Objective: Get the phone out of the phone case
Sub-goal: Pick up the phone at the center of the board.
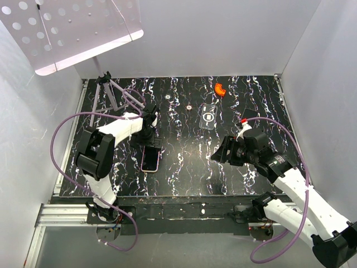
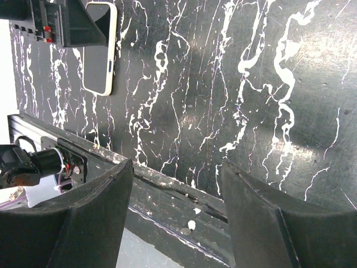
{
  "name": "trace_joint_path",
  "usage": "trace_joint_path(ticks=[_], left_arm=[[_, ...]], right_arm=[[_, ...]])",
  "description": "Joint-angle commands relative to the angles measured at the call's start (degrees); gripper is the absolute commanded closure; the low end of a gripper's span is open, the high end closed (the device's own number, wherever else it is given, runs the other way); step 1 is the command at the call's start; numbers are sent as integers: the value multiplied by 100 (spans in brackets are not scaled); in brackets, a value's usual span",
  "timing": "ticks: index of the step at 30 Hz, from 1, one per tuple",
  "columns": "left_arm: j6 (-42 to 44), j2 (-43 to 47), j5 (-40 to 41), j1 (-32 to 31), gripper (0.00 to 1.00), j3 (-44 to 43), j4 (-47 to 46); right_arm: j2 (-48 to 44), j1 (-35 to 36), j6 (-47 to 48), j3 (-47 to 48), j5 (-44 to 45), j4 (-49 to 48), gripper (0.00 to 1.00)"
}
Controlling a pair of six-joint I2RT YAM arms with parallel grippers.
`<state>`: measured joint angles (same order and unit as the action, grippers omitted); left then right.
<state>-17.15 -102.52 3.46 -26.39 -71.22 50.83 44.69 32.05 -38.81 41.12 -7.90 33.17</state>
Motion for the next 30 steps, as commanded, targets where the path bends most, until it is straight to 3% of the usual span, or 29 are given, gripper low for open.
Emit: trace_joint_path(ticks=[1, 18, 30], left_arm=[[273, -136, -346, 20, 2, 126, -38], [89, 416, -935, 20, 2, 337, -249], [62, 505, -654, -15, 2, 609, -363]], right_arm=[[92, 3, -4, -61, -97, -363, 30], [190, 3, -145, -131, -300, -566, 30], [145, 3, -268, -280, -440, -733, 30]])
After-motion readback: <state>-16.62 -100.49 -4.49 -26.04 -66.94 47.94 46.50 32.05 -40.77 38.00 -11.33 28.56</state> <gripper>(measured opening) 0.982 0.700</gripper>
